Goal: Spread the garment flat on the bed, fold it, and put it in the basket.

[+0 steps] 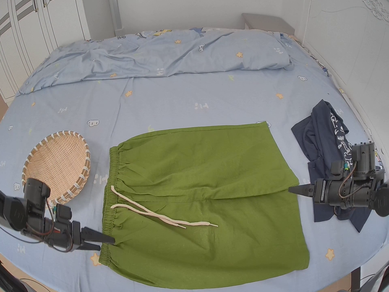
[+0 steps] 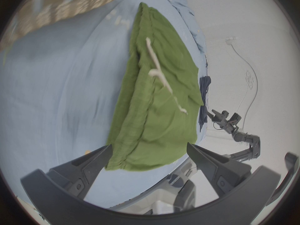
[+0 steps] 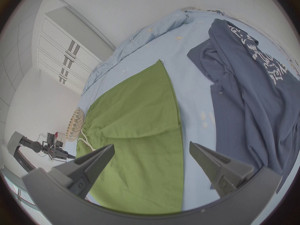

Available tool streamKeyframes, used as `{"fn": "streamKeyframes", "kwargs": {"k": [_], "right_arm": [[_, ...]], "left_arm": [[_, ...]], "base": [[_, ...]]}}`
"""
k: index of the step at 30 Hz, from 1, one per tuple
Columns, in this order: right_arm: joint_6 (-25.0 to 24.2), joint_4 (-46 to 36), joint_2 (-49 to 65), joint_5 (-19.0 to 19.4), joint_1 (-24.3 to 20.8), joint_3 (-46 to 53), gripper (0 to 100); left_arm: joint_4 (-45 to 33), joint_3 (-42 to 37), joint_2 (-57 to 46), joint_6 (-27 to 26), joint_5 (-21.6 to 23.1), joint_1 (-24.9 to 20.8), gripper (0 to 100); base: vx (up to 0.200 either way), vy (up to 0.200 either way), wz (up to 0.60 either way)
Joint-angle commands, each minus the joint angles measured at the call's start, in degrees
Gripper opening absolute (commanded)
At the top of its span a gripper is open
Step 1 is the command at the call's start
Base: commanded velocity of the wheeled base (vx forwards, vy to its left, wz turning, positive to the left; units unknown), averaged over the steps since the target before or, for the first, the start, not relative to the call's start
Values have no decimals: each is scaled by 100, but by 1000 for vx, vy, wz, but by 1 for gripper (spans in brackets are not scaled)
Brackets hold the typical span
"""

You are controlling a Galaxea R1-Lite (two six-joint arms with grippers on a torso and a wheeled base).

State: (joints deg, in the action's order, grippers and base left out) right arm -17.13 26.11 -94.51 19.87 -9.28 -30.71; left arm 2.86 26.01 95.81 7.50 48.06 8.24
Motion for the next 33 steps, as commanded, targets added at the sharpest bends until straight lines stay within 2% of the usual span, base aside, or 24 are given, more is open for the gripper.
{"fn": "streamKeyframes", "kwargs": {"k": [1,3,4,10,16,22,33], "right_arm": [[-159,597,355,34,-92,944,100],[-159,597,355,34,-101,944,100],[-151,597,363,34,-109,944,100],[-168,597,390,17,-294,970,100],[-168,606,399,8,-285,970,100],[-168,606,390,8,-285,970,100],[-168,606,363,8,-285,970,100]], "left_arm": [[909,-1362,263,-767,2,521,100],[918,-1424,588,-1400,-24,705,100],[926,-1424,659,-1514,-42,723,100],[1006,-1450,738,-1506,20,635,100],[1076,-1283,826,-1426,64,125,100],[1454,-1169,1045,-1303,64,-112,100],[2007,-1169,1362,-1295,64,11,100]], "base": [[0,0,0],[0,0,0],[0,0,0],[0,0,0],[0,0,0],[0,0,0],[0,0,0]]}}
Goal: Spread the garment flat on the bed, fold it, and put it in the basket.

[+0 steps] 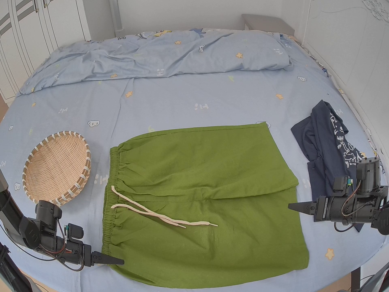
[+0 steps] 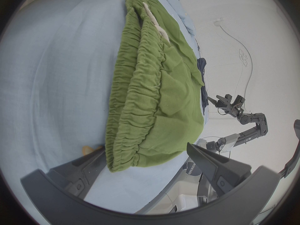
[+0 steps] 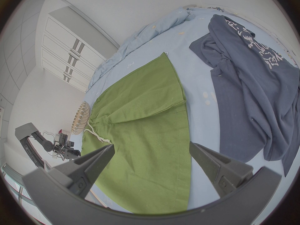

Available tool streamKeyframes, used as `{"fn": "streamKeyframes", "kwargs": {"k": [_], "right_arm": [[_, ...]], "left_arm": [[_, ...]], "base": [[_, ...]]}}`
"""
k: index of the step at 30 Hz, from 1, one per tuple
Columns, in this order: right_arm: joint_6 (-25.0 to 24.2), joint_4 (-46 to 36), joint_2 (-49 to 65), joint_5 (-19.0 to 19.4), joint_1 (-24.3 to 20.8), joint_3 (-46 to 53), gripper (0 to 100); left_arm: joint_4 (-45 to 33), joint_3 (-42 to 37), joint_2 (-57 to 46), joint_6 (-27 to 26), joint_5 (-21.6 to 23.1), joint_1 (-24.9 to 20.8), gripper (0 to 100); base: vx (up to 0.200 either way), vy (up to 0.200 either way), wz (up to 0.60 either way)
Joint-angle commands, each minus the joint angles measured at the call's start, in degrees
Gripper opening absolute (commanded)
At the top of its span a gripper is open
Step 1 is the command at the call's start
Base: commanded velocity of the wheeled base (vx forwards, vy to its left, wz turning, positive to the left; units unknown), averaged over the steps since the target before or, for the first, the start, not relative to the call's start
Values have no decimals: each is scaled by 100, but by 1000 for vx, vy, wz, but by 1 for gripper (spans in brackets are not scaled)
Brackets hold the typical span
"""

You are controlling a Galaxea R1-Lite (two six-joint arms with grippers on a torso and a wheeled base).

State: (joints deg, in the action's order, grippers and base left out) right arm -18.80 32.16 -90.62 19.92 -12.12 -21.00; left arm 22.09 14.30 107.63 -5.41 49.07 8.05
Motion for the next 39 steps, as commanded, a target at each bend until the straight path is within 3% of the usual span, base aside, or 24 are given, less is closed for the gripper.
{"fn": "streamKeyframes", "kwargs": {"k": [1,4,5,16,26,32,36,39], "right_arm": [[-1,1,-25,3,-1,0,100],[17,1,-25,3,-10,44,100],[17,1,-25,12,-10,44,100],[25,1,-25,3,-10,88,100],[113,-17,-25,47,-19,1098,100],[544,89,-280,47,-98,1898,100],[570,115,-526,328,-98,1977,100],[561,309,-772,759,-89,1995,100]], "left_arm": [[111,-6,171,5,-38,30,100],[173,-15,153,5,-38,109,100],[182,-15,153,-4,-38,118,0],[217,-59,162,-4,-46,329,0],[243,-674,-49,-135,-29,751,0],[243,-621,-32,-135,-29,874,0],[243,-613,-40,-135,-29,892,0],[243,-604,-40,-135,-20,909,0]], "base": [[0,0,0],[0,0,0],[0,0,0],[0,0,0],[0,0,0],[0,0,0],[0,0,0],[0,0,0]]}}
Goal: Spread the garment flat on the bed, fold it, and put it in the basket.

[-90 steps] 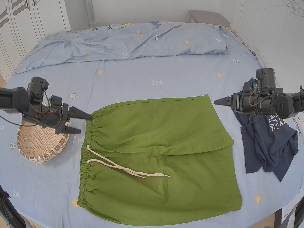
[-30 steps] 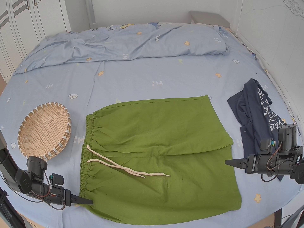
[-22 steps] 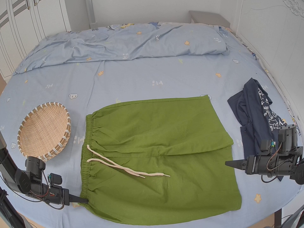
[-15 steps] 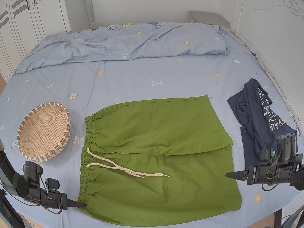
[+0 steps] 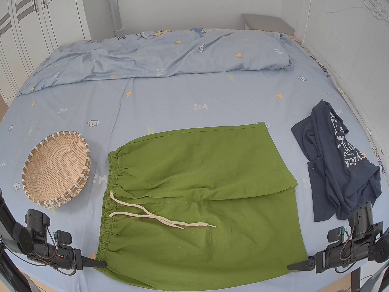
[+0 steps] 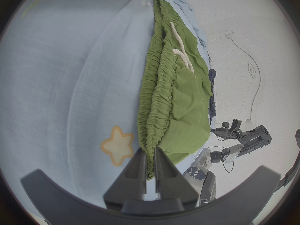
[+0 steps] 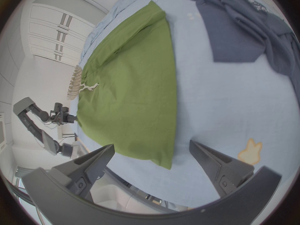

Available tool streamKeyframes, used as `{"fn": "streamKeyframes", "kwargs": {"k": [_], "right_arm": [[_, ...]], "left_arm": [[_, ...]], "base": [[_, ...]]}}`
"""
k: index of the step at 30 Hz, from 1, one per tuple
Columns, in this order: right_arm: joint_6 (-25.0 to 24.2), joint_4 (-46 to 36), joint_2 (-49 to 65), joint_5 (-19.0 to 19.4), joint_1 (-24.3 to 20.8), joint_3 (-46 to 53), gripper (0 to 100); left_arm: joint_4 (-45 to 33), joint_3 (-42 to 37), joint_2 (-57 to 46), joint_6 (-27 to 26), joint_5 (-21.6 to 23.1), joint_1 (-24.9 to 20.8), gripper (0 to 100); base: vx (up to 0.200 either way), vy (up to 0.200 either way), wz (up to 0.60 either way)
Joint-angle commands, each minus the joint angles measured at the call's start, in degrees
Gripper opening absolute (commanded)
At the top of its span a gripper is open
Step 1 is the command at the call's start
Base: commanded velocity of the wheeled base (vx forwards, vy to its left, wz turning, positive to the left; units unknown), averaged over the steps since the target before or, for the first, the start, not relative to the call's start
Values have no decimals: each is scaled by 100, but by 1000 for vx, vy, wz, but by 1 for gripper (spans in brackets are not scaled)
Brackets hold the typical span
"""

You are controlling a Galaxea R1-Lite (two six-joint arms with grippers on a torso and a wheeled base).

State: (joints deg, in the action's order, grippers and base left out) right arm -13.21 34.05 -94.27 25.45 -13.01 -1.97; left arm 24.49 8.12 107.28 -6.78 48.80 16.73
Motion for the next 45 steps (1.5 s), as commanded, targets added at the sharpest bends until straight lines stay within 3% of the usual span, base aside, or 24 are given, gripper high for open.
{"fn": "streamKeyframes", "kwargs": {"k": [1,8,15,24,25,33,39,45], "right_arm": [[-6,172,-443,285,0,101,100],[3,585,-1120,917,193,83,100],[-67,1332,-1674,979,325,197,100],[-138,1306,-1638,1164,545,197,100],[-138,1262,-1630,1164,589,197,0],[-76,1025,-1515,1164,729,197,0],[29,919,-1428,1190,1143,197,0],[293,489,-900,1181,1090,197,0]], "left_arm": [[3,23,-5,1,7,41,0],[3,-3,-14,1,7,24,0],[91,-65,-23,1,7,15,0],[117,-65,-14,1,7,24,0],[117,-65,-5,1,7,24,0],[117,-56,4,1,7,50,0],[117,-30,-23,10,33,217,0],[29,-232,-524,89,24,243,0]], "base": [[0,0,0],[0,0,0],[0,0,0],[0,0,0],[0,0,0],[0,0,0],[0,0,0],[0,0,0]]}}
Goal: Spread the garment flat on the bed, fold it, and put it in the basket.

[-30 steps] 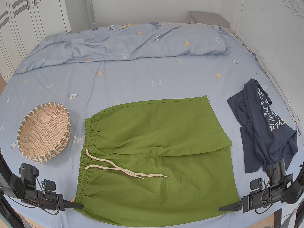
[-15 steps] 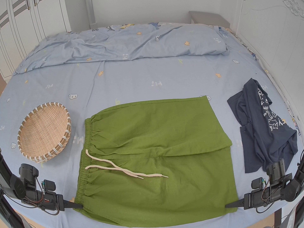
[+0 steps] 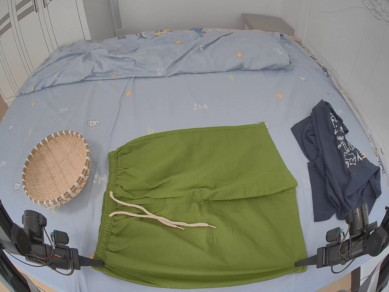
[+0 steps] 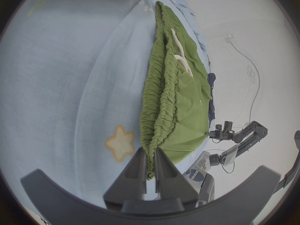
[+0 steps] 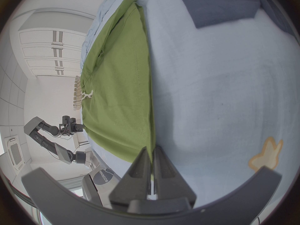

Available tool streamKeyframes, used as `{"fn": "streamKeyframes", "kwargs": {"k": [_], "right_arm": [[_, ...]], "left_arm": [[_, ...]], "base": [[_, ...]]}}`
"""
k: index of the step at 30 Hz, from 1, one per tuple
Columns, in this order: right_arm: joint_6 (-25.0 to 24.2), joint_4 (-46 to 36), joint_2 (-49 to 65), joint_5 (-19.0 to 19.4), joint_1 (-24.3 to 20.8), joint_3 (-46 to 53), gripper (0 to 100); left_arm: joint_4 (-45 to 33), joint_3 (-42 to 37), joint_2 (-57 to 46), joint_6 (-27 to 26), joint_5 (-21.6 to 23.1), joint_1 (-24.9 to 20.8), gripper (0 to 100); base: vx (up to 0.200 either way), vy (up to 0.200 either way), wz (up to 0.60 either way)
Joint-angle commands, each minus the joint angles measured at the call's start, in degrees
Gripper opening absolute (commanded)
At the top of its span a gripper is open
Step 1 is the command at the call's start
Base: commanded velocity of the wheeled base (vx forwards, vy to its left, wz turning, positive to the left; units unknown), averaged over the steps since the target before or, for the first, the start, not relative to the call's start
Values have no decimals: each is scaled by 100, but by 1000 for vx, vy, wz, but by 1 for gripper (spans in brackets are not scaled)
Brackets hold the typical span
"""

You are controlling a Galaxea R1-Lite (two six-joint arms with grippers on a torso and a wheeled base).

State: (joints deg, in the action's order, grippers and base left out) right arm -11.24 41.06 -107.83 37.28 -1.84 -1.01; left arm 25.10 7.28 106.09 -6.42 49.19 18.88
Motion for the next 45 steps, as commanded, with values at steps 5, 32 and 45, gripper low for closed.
{"fn": "streamKeyframes", "kwargs": {"k": [5,32,45], "right_arm": [[17,-529,1405,-36,-88,-13,0],[-36,-6409,2327,-1,-352,-5770,0],[-247,-6743,1079,-63,-493,-7967,0]], "left_arm": [[-612,125,-1056,546,-15,-131,0],[-4883,4379,-1601,1697,47,-825,0],[-4883,6321,-511,2145,117,-1071,0]], "base": [[0,0,0],[0,0,0],[0,0,0]]}}
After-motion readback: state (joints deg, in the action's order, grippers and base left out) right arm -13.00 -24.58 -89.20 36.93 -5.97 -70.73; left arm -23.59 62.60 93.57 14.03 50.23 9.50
